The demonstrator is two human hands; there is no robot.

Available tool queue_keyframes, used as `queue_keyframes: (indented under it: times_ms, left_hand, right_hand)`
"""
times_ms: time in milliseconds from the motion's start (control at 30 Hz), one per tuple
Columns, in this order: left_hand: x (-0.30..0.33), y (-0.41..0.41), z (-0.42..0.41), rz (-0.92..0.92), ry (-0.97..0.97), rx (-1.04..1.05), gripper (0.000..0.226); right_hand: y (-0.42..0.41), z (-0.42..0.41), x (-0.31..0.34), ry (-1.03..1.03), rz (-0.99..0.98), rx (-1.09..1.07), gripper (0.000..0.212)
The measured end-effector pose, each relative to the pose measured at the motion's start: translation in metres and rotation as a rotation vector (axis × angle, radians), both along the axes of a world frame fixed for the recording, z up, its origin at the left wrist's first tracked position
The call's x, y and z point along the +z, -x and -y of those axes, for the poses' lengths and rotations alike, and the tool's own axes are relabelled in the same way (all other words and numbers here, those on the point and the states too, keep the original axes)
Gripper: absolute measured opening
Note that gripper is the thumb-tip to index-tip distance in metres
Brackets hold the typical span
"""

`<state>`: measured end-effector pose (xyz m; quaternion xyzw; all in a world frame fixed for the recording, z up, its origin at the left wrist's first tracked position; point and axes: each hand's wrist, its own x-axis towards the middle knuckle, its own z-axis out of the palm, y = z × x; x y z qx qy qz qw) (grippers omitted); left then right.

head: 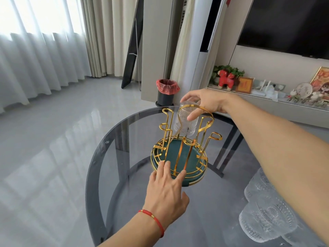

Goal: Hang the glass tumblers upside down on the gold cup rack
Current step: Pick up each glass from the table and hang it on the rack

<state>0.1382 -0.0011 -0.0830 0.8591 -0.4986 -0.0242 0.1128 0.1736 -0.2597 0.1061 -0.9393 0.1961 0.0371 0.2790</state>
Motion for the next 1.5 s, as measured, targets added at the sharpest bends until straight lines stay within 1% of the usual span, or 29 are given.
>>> queue_keyframes:
  times_ms: [100, 167, 333, 433, 533, 633, 733, 800, 933, 1000, 1133, 1200, 1267, 1333, 1367, 1467, 1500]
  left_hand:
    - [0.001, 0.0, 0.001, 0.0, -0.013, -0.003, 0.07]
    - [0.001, 0.001, 0.001, 0.01, -0.021, -0.003, 0.07]
    - [0.004, 0.002, 0.001, 0.021, -0.032, 0.005, 0.066]
    - [0.009, 0.002, 0.001, 0.043, -0.018, 0.031, 0.058]
    - [0.016, 0.006, 0.004, 0.084, 0.059, 0.1, 0.045]
    - [0.02, 0.013, 0.006, 0.106, 0.122, 0.151, 0.04]
    - [0.023, 0.016, 0.006, 0.106, 0.197, 0.169, 0.033]
    - [0.025, 0.018, 0.007, 0.096, 0.289, 0.081, 0.029]
    - [0.023, 0.039, 0.009, 0.004, 0.416, -0.241, 0.031]
    - [0.02, 0.055, 0.011, -0.068, 0.45, -0.335, 0.037]
    - [0.019, 0.094, 0.023, -0.394, 0.459, -0.386, 0.063]
    - [0.02, 0.112, 0.032, -0.51, 0.444, -0.395, 0.074]
    - [0.019, 0.125, 0.04, -0.567, 0.431, -0.389, 0.086]
    - [0.018, 0.13, 0.048, -0.587, 0.413, -0.393, 0.096]
    - [0.017, 0.133, 0.052, -0.594, 0.41, -0.39, 0.098]
    - [0.017, 0.137, 0.061, -0.604, 0.449, -0.35, 0.097]
    - [0.017, 0.138, 0.063, -0.592, 0.467, -0.344, 0.096]
  right_hand:
    - [-0.004, 0.001, -0.008, 0.005, -0.03, 0.039, 0.074]
    - [-0.005, 0.002, -0.011, -0.04, -0.042, 0.044, 0.075]
    - [0.003, 0.007, -0.011, -0.327, -0.021, 0.023, 0.065]
    - [0.009, 0.003, -0.019, -0.406, 0.098, -0.056, 0.062]
    - [0.018, -0.004, -0.027, -0.418, 0.296, -0.201, 0.041]
    - [0.041, -0.009, -0.026, -0.293, 0.406, -0.302, 0.029]
    - [0.081, -0.02, -0.025, -0.093, 0.465, -0.353, 0.027]
    - [0.115, -0.033, -0.028, 0.045, 0.468, -0.367, 0.026]
    - [0.193, -0.068, -0.044, 0.204, 0.431, -0.331, 0.024]
    - [0.23, -0.087, -0.056, 0.25, 0.431, -0.321, 0.022]
    - [0.284, -0.107, -0.08, 0.372, 0.452, -0.389, 0.019]
    - [0.297, -0.113, -0.089, 0.481, 0.469, -0.43, 0.015]
    - [0.3, -0.119, -0.093, 0.59, 0.467, -0.468, 0.012]
    - [0.301, -0.124, -0.094, 0.653, 0.462, -0.494, 0.007]
    - [0.301, -0.124, -0.096, 0.674, 0.424, -0.497, 0.007]
    - [0.298, -0.123, -0.102, 0.712, 0.183, -0.517, 0.024]
    - [0.298, -0.123, -0.104, 0.724, 0.158, -0.528, 0.027]
